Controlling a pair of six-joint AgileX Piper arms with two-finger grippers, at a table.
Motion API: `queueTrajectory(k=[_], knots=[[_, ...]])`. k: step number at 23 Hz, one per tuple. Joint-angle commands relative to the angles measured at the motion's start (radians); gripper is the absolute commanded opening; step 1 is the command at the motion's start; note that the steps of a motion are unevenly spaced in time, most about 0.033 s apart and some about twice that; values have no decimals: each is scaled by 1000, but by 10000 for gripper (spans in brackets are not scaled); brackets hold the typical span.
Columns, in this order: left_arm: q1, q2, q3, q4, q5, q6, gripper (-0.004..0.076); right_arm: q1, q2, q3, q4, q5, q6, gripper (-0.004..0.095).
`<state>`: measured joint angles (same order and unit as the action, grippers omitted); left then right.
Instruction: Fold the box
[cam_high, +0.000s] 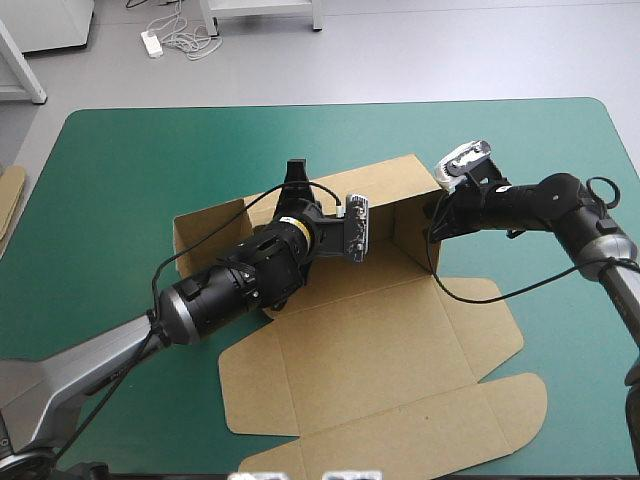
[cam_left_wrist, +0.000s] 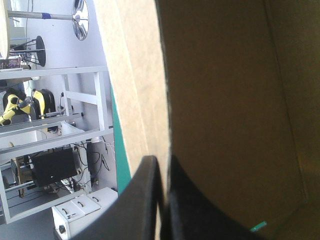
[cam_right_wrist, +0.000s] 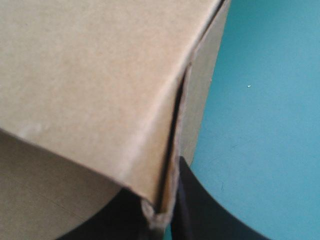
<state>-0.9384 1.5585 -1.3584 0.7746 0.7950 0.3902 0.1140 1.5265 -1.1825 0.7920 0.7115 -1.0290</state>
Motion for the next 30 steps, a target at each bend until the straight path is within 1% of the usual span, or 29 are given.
queueTrajectory(k=[1,4,6,8,13,14,15,21,23,26,28,29,30], knots=[[-2,-23,-18,-19,-63,-16,-9,5,-37,-24,68,55,-34,-17],[-2,-23,-18,-19,-63,-16,-5,5,-37,-24,77,52,-34,-18],[-2,-25,-18,-27,-63,-16,32,5,-37,-24,80,48,-34,-18],[-2,-31,-21,-33,-63,-16,103,5,-37,-24,82,48,-32,-18],[-12,-58,-25,-46,-69,-16,370,5,-37,-24,82,42,-19,-18],[-24,-68,-25,-51,-75,-16,437,5,-37,-24,82,23,-6,-18],[-32,-70,-25,-56,-74,-14,449,5,-37,-24,84,16,-4,-18],[-172,-81,-26,-119,-39,-9,449,5,-37,-24,82,-4,29,-18],[-190,-92,-66,-184,-33,-33,449,5,-37,-24,77,-5,49,-19],[-125,-101,-182,-311,-58,-49,440,5,-37,-24,74,-5,65,-19],[-44,-103,-260,-328,-95,-49,438,5,-37,-24,74,-3,65,-19],[34,-103,-314,-363,-121,-49,438,5,-37,-24,74,-3,67,-19],[78,-103,-332,-382,-129,-49,438,5,-37,-24,74,-3,70,-19]])
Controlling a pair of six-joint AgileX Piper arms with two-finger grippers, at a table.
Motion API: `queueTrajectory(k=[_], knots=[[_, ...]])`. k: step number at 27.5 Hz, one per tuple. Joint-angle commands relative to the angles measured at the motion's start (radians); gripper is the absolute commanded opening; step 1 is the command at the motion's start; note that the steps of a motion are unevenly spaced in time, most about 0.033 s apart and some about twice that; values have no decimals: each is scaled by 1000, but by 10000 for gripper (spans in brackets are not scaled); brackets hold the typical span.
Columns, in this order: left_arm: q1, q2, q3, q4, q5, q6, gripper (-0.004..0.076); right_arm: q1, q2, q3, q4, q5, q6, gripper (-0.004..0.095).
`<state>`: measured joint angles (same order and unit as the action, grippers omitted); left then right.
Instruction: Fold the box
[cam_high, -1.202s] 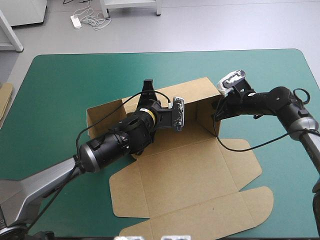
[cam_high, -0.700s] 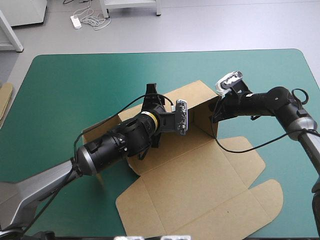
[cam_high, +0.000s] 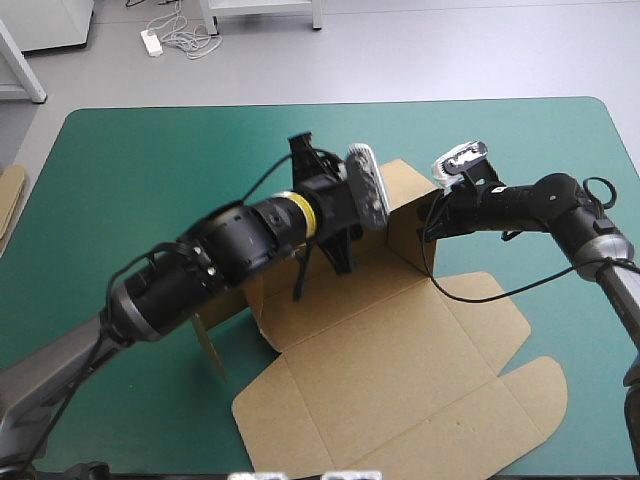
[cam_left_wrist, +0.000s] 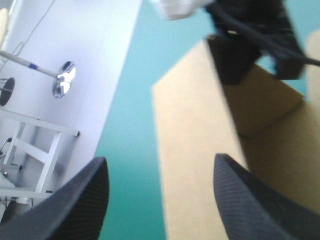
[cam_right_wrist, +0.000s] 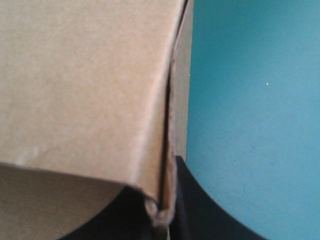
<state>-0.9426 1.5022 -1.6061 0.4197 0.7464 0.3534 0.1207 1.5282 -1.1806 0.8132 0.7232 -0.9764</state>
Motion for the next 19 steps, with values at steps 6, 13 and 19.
queueTrajectory(k=[6,13,19], knots=[[418,-47,-157,-200,-81,-20,438,-2,-39,-26,53,-15,32,-19],[851,-47,-144,-400,110,-67,438,-2,-39,-28,51,-15,32,-19],[1086,-47,-95,-616,158,-76,438,-2,-39,-36,49,-18,52,-19]])
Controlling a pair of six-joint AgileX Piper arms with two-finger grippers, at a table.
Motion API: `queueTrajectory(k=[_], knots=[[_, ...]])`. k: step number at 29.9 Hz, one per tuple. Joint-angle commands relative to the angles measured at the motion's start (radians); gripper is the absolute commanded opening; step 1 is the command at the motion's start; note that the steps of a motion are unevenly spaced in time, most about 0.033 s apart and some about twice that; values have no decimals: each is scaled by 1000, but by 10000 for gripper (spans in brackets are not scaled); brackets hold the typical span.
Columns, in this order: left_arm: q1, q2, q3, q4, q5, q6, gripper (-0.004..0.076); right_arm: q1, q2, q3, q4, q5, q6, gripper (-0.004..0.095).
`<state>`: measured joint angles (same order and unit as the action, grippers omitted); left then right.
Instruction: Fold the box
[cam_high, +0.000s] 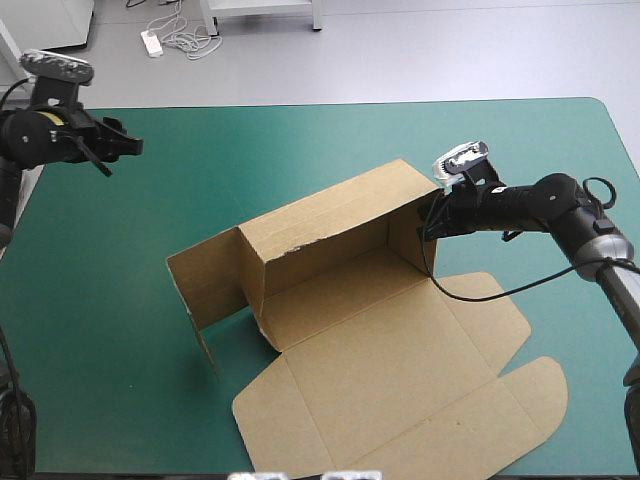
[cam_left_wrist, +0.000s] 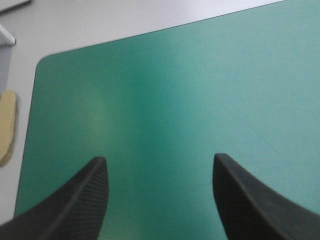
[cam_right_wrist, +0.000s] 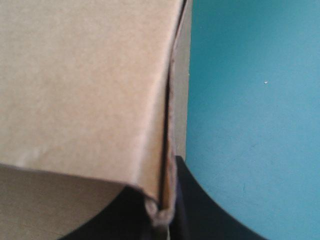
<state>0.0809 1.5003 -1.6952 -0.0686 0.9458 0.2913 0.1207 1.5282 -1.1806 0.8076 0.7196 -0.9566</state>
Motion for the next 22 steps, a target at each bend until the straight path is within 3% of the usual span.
queueTrajectory(k=[1,6,11,17,22], knots=[[81,-45,7,-148,-47,-7,438,-2,-39,-39,46,-18,51,-18],[127,-45,99,-191,-64,-7,438,-4,-39,-81,12,-16,152,-17],[127,-45,242,-254,-98,-24,438,-4,-39,-158,-147,29,346,-17],[127,-45,344,-291,-143,-24,438,-4,-39,-317,-422,195,578,-17],[127,-45,347,-270,-171,-24,438,-4,-39,-450,-503,368,666,-17]])
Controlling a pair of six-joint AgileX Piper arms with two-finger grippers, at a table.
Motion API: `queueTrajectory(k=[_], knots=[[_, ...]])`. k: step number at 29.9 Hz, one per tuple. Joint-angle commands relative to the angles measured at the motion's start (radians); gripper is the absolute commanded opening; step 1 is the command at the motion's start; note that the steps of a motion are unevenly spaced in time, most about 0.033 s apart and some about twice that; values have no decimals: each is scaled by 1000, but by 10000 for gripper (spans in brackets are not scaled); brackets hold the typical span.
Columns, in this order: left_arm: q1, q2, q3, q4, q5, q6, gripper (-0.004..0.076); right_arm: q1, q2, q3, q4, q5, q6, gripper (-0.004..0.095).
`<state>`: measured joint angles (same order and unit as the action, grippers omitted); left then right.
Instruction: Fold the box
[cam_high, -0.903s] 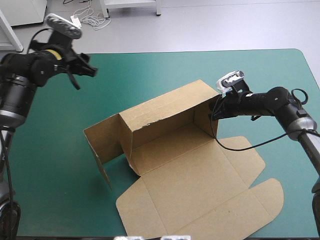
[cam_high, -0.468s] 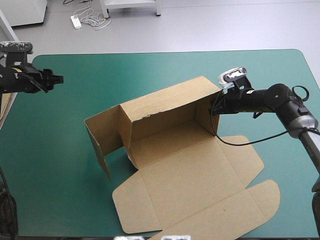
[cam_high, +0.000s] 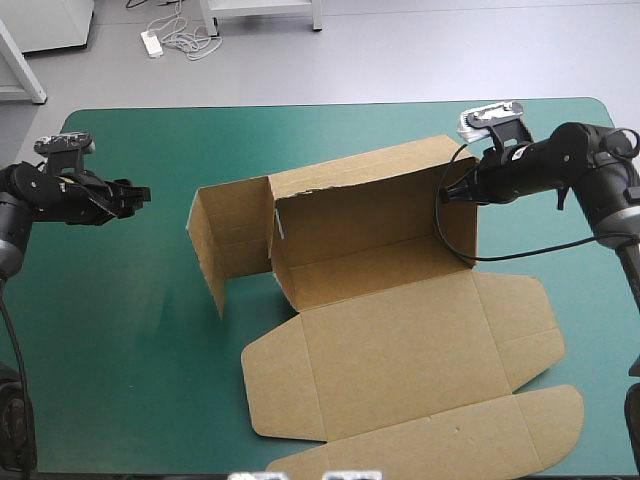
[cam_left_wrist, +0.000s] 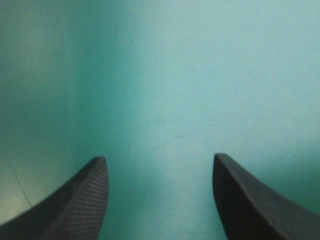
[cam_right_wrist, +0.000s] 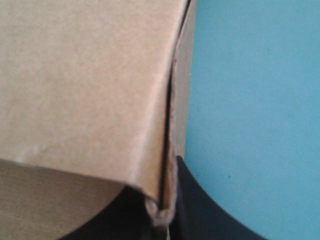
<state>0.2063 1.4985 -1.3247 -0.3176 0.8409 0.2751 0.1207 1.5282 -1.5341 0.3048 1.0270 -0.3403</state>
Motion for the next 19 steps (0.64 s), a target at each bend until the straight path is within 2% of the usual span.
queueTrajectory(k=[1,8,19], knots=[[2,-43,-24,-21,-73,-8,438,-4,-39,-116,-7,81,58,-17],[2,-43,-22,-61,-74,-5,438,-4,-18,-182,-166,114,151,-17],[2,-43,-22,-63,-81,6,438,-4,180,-183,-154,142,193,-17]])
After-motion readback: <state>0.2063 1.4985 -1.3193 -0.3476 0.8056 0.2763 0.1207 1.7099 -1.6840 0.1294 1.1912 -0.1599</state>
